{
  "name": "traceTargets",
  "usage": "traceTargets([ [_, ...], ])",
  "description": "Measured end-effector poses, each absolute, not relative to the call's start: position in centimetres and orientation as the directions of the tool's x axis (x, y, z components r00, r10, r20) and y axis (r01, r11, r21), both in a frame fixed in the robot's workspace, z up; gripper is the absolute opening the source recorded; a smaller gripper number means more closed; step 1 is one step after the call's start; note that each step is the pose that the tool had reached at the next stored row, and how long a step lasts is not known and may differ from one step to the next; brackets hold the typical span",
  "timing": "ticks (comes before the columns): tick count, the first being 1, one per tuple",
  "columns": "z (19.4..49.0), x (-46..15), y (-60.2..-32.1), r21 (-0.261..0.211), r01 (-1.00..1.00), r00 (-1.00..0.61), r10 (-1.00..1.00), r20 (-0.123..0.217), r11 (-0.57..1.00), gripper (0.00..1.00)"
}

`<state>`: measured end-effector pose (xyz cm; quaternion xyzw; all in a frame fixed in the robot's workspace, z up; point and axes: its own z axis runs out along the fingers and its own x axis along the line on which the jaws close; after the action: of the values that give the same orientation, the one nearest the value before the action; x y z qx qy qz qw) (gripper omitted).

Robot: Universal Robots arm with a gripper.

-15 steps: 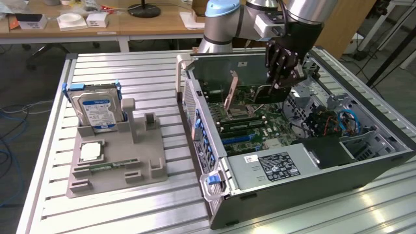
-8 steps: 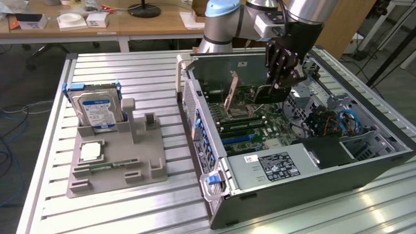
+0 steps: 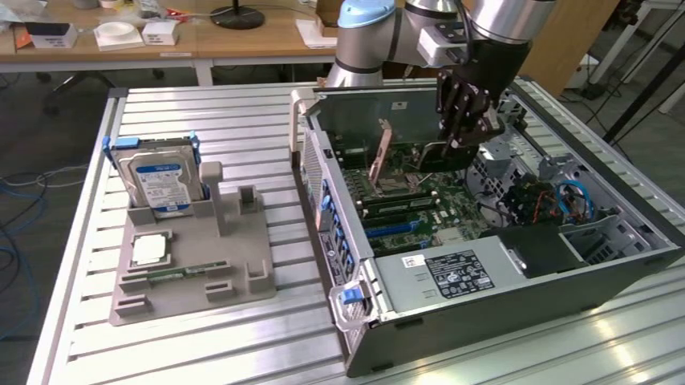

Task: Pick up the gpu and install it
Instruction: 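Insert the gpu into the slot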

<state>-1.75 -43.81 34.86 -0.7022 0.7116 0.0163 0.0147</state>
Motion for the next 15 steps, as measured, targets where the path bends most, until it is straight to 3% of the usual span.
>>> traceTargets([
  [15, 34.36, -1.76, -43.81, -0.013, -1.000, -0.013, -0.999, -0.045, 0.013, 0.26],
])
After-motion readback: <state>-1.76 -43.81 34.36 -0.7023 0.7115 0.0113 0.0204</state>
